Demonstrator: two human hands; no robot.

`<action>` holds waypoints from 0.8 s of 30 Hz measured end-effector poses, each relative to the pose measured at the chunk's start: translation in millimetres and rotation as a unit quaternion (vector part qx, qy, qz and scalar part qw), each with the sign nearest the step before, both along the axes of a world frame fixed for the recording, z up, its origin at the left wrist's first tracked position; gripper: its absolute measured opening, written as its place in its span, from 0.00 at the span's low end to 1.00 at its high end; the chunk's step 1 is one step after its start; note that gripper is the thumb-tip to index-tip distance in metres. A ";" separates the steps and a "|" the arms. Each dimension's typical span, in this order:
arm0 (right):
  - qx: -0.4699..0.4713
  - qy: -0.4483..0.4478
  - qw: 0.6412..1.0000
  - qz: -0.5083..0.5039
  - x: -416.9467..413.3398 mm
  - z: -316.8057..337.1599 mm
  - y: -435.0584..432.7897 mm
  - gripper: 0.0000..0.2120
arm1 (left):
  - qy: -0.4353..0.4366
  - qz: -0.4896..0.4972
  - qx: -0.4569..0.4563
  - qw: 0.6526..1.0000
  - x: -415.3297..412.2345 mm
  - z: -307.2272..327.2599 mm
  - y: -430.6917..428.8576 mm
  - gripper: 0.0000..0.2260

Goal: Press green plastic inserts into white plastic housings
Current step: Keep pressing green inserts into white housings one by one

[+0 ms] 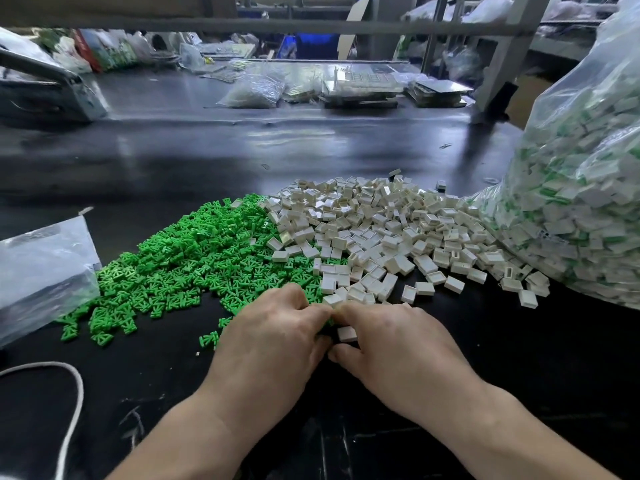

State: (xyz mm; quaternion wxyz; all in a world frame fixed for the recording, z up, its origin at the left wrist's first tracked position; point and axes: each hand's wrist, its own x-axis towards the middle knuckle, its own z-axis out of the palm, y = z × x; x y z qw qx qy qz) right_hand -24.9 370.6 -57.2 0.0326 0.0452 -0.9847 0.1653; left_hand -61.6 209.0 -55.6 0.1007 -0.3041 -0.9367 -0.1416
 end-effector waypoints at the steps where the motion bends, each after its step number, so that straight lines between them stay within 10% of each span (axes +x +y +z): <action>1: -0.006 0.003 1.000 0.001 -0.1 -0.2 0.4 0.15 | 0.005 -0.004 0.008 1.000 -1.0 -0.6 0.8 0.09; 13: 0.011 -0.004 1.000 -0.001 -0.6 4.5 0.0 0.07 | -0.023 0.046 0.126 0.991 2.0 6.3 -2.2 0.04; 24: -0.091 -0.024 0.995 -0.013 -0.8 7.1 4.7 0.08 | -0.323 0.082 0.451 0.828 5.2 11.9 -5.8 0.04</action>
